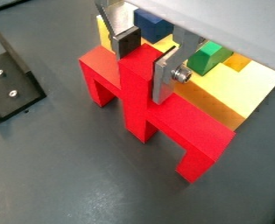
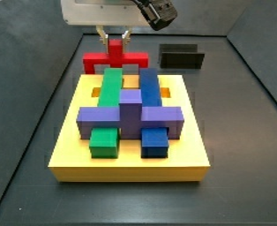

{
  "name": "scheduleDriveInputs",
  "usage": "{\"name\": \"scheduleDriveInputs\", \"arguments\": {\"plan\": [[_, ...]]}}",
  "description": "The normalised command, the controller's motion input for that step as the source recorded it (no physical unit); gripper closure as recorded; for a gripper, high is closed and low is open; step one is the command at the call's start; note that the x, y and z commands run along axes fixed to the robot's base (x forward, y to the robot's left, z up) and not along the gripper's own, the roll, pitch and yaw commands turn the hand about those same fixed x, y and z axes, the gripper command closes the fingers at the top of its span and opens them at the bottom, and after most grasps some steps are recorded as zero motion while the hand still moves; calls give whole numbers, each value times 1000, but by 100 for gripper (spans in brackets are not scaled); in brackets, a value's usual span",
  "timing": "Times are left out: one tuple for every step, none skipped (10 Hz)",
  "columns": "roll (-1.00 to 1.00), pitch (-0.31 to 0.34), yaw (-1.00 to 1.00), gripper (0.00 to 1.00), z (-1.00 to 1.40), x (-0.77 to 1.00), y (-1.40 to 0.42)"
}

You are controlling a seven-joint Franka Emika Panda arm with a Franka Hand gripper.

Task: Pick up the red object. Move up. Move to above the board. Insert the red object.
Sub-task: Pick up the red object, then move up, then move to above the board.

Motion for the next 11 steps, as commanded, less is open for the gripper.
{"name": "scheduleDriveInputs", "arguments": {"plan": [[0, 0, 0, 100, 0, 0, 0], [0, 0, 0, 100, 0, 0, 0], [0, 0, 0, 100, 0, 0, 0], [0, 0, 0, 100, 0, 0, 0], [0, 0, 0, 100, 833, 0, 0], [-4, 26, -33, 100, 781, -19, -35], [-44, 63, -39, 100, 428, -40, -31], [-65, 55, -34, 100, 243, -13, -16], [0, 0, 0, 100, 1400, 0, 0], [5, 35, 5, 100, 1400, -42, -2], [-25, 30, -1, 100, 1400, -67, -9]]}}
